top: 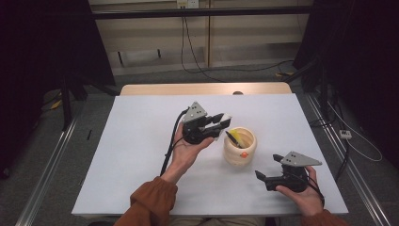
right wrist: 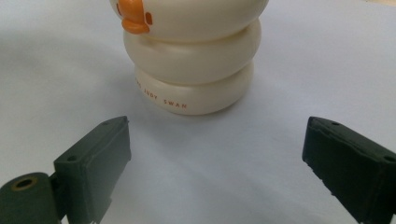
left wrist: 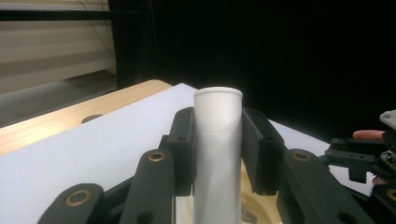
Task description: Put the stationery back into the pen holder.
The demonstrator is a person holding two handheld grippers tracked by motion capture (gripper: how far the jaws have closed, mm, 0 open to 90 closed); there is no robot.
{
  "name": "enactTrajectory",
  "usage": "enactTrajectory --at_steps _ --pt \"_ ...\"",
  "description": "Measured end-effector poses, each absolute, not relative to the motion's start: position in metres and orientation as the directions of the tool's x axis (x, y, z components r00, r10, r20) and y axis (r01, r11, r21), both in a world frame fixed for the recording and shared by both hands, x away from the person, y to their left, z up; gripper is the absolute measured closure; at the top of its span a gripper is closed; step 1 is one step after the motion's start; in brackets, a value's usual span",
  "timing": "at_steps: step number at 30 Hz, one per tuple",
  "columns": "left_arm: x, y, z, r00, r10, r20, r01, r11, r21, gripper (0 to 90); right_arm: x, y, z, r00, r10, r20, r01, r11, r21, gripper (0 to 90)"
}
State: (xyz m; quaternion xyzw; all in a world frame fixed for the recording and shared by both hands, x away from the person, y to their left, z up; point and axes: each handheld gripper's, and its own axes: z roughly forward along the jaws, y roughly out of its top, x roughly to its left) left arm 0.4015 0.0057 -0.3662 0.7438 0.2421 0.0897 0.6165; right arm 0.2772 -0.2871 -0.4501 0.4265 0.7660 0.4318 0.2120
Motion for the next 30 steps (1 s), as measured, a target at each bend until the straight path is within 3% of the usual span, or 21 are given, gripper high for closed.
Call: enactTrajectory --at_steps 30 --pt "0.402 -0.06 -0.376 0.897 0.414 -0.155 0.227 -0.131 0.965 67.5 0.276 -0.288 -0.45 -0.543 0.838 0.045 0.471 0.26 0.843 8.1"
